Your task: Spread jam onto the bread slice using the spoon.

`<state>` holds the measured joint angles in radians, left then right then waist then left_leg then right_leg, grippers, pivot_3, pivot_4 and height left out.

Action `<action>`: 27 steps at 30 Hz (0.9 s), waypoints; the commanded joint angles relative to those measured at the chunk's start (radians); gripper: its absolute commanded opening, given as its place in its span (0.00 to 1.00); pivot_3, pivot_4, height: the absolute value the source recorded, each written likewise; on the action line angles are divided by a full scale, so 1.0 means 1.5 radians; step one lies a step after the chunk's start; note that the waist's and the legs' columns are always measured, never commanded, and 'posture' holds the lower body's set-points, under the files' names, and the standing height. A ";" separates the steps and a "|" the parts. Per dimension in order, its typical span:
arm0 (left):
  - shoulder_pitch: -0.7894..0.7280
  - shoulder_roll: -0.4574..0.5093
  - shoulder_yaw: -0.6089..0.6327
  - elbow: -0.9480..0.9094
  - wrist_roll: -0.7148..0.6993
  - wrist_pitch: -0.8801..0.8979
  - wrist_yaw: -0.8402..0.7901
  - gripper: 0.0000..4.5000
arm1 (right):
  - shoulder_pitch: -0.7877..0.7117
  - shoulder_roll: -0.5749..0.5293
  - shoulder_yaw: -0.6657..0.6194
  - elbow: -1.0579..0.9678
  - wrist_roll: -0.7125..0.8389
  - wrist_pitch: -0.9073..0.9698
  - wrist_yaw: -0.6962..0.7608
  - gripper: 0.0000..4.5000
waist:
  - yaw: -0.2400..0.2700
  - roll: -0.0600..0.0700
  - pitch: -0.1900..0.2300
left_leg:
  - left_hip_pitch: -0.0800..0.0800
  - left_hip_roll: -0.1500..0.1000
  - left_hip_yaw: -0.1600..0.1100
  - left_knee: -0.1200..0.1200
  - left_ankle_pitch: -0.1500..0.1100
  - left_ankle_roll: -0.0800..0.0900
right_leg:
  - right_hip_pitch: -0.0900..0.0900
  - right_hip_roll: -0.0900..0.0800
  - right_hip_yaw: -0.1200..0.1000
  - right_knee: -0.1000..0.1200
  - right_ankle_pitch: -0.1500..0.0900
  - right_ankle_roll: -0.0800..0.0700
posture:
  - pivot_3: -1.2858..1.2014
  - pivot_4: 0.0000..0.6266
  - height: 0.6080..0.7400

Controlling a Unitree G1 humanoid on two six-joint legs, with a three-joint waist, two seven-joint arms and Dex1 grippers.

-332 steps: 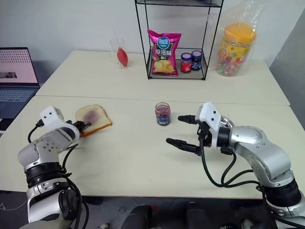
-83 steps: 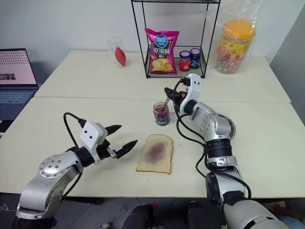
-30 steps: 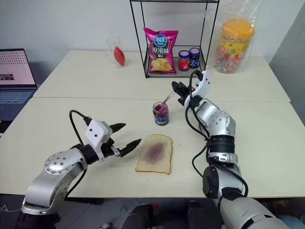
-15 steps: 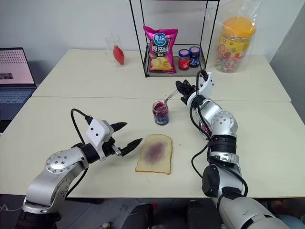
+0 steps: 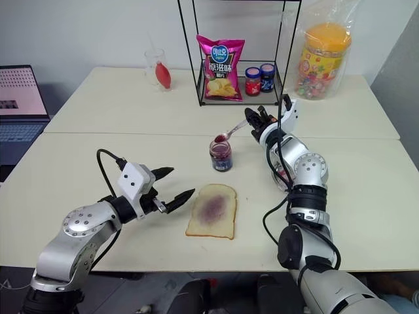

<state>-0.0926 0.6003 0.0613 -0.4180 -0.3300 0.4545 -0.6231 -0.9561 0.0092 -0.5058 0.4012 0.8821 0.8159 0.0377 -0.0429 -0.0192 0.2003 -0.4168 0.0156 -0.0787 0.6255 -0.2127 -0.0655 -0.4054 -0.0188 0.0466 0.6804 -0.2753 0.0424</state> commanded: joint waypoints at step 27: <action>0.316 0.077 0.106 -0.079 0.030 -0.156 -0.127 1.00 | 0.264 -0.106 0.480 -0.469 -0.128 0.008 0.218 0.00 | -0.009 0.000 0.000 | 0.001 0.006 0.001 0.000 0.000 0.000 | -0.001 0.003 -0.001 0.000 -0.003 -0.002 | 0.52 0.24 1.00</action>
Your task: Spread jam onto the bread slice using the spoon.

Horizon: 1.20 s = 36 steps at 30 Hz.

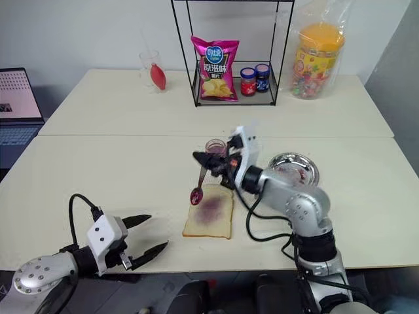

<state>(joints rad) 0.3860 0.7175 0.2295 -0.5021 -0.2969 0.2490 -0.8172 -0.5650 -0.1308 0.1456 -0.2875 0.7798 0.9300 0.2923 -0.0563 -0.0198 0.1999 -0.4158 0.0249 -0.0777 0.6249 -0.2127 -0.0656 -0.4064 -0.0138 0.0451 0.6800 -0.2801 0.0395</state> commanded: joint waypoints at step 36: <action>-0.053 -0.028 -0.041 -0.025 0.010 0.005 0.045 1.00 | 0.038 0.010 -0.050 -0.050 -0.078 -0.036 0.081 0.00 | 0.003 0.000 0.000 | 0.001 0.003 -0.001 0.000 0.000 0.000 | 0.000 0.005 0.001 0.001 0.001 -0.002 | 0.52 0.24 1.00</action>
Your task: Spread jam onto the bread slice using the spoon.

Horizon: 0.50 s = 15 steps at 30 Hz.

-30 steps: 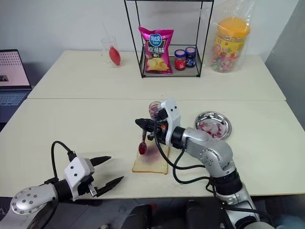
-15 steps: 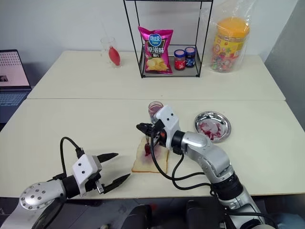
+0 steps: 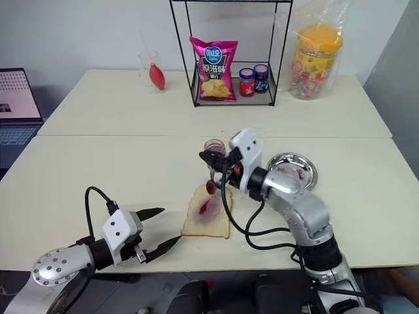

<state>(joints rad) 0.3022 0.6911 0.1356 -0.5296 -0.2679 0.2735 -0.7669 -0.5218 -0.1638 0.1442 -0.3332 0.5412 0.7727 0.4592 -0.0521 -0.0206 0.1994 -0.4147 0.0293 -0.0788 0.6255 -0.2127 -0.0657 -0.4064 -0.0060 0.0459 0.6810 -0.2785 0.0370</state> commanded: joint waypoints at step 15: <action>0.007 -0.005 0.024 -0.003 -0.019 -0.015 -0.011 1.00 | 0.037 0.130 -0.096 0.151 0.106 0.105 -0.095 0.00 | -0.003 0.000 0.000 | 0.000 0.000 0.000 0.000 0.000 0.000 | 0.000 0.001 0.000 0.000 0.000 0.000 | 0.52 0.24 1.00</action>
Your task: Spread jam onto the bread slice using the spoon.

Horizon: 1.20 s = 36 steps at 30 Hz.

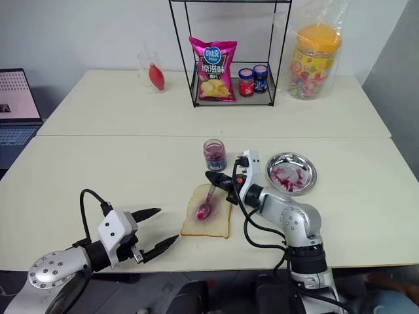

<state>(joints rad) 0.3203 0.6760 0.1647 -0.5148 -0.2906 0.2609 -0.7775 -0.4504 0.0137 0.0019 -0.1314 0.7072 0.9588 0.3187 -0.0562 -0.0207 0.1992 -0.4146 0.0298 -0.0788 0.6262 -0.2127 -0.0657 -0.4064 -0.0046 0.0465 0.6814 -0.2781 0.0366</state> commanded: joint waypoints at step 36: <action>-0.016 -0.002 -0.011 0.019 0.001 -0.046 -0.013 1.00 | -0.031 0.000 -0.104 0.048 0.078 0.033 -0.092 0.00 | 0.002 0.000 0.000 | 0.000 0.001 0.000 0.001 0.000 0.000 | 0.000 0.001 0.001 0.000 0.001 0.000 | 0.52 0.24 1.00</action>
<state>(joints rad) 0.2969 0.6760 0.1396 -0.4730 -0.2879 0.2118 -0.7969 -0.4987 0.0287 -0.1518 -0.0421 0.8329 1.0319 0.1539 -0.0532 -0.0204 0.1991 -0.4147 0.0306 -0.0781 0.6275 -0.2123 -0.0656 -0.4062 -0.0033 0.0474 0.6809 -0.2764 0.0364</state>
